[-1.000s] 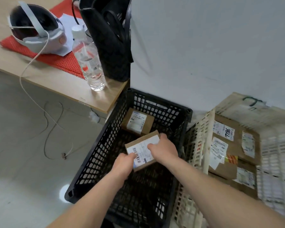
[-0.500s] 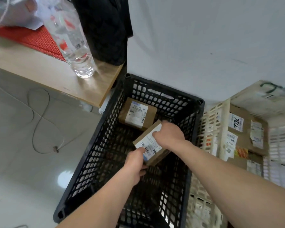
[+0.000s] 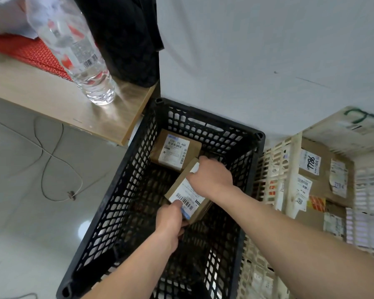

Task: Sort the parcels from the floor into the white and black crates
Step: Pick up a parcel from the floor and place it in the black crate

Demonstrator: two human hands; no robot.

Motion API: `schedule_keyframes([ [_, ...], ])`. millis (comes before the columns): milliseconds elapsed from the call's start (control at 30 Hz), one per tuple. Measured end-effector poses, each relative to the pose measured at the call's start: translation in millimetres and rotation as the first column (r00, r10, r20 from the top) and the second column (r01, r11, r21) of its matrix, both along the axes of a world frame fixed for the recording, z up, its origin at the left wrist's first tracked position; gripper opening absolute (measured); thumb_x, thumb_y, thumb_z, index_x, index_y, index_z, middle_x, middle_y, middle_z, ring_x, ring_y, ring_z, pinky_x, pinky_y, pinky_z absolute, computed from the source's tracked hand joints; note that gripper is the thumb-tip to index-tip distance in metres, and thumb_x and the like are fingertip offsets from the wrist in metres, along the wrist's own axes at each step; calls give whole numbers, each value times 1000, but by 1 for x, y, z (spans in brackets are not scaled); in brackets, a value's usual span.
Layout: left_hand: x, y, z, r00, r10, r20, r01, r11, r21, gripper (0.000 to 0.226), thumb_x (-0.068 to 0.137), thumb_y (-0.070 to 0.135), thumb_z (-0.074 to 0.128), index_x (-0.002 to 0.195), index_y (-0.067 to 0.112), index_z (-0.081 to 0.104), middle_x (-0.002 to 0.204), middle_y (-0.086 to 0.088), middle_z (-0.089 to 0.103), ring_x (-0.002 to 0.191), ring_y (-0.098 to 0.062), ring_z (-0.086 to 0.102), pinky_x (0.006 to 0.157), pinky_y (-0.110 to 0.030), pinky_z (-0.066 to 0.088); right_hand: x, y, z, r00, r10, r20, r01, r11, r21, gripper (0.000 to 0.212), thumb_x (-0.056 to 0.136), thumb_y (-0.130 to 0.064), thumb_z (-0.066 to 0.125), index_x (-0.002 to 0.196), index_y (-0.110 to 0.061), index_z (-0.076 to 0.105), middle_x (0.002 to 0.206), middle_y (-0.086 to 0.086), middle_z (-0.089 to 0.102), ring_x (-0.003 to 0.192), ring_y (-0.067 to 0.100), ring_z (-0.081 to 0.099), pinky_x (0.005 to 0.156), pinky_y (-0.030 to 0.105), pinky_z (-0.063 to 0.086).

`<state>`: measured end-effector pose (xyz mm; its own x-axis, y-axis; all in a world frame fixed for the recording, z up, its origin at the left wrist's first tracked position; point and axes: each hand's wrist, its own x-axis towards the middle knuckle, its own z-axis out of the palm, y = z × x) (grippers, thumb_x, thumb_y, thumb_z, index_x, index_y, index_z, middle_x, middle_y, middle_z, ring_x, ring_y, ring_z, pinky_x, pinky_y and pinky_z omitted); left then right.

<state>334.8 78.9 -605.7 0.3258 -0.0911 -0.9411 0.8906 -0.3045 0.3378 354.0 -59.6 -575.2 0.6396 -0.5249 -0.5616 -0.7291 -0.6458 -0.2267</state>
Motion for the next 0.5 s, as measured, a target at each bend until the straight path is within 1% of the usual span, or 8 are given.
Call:
schedule_keyframes([
  [67, -2, -5, 3, 1000, -12, 5, 12, 1000, -2, 20, 102, 24, 46, 108, 18, 64, 99, -9, 75, 90, -26, 72, 74, -36, 49, 1, -2, 2, 1000, 10, -10, -10, 1000, -6, 44, 87, -44, 53, 123, -18, 58, 124, 8, 62, 114, 32, 58, 97, 49, 50],
  [167, -8, -17, 1, 999, -53, -8, 53, 998, -38, 23, 103, 25, 44, 109, 17, 66, 97, -9, 77, 90, -26, 72, 71, -32, 52, -1, -14, 5, 1000, 11, -25, -11, 1000, -3, 41, 85, -41, 53, 118, -18, 58, 120, 7, 64, 111, 32, 59, 97, 48, 49],
  [200, -10, -21, -1, 998, -57, -12, 56, 997, -52, 24, 102, 25, 45, 111, 15, 66, 98, -10, 77, 89, -26, 73, 68, -30, 53, -1, -19, 6, 1000, 11, -29, -11, 1000, -7, 40, 85, -40, 53, 119, -18, 58, 120, 7, 63, 112, 32, 58, 98, 49, 48],
  [233, -11, -26, -3, 998, -59, -11, 58, 997, -59, 25, 102, 24, 47, 112, 13, 67, 99, -10, 76, 87, -26, 72, 61, -26, 53, -1, -24, 7, 999, 12, -30, -12, 1000, -12, 40, 86, -39, 54, 120, -18, 57, 121, 7, 63, 113, 32, 58, 98, 49, 48],
  [300, -11, -36, -5, 998, -63, 17, 64, 996, -58, 23, 101, 19, 49, 110, 9, 67, 94, -10, 75, 73, -23, 68, 45, -18, 44, 2, -34, 6, 999, 5, -32, -6, 1000, -26, 42, 87, -40, 55, 123, -18, 56, 125, 9, 61, 117, 33, 55, 101, 49, 47],
  [367, -7, -46, -1, 996, -78, 35, 80, 995, -61, 21, 102, 15, 47, 104, 7, 66, 82, -10, 68, 57, -19, 60, 38, -16, 36, 6, -42, 3, 999, -12, -44, 10, 999, -45, 50, 88, -41, 58, 132, -18, 53, 135, 11, 56, 125, 35, 49, 106, 50, 43],
  [433, -3, -56, -1, 995, -98, 20, 99, 991, -95, 22, 102, 14, 46, 100, 10, 67, 78, -8, 64, 56, -18, 56, 41, -19, 35, 7, -48, -1, 999, -22, -48, 19, 998, -52, 65, 90, -43, 60, 148, -19, 42, 150, 13, 44, 139, 37, 37, 113, 51, 36],
  [500, 1, -65, -1, 992, -127, -24, 123, 983, -139, 25, 101, 14, 44, 97, 16, 69, 77, -4, 62, 66, -19, 56, 51, -24, 38, 7, -51, -6, 999, -13, -44, 11, 999, -36, 77, 92, -42, 62, 158, -20, 27, 164, 12, 26, 150, 37, 23, 118, 51, 29],
])
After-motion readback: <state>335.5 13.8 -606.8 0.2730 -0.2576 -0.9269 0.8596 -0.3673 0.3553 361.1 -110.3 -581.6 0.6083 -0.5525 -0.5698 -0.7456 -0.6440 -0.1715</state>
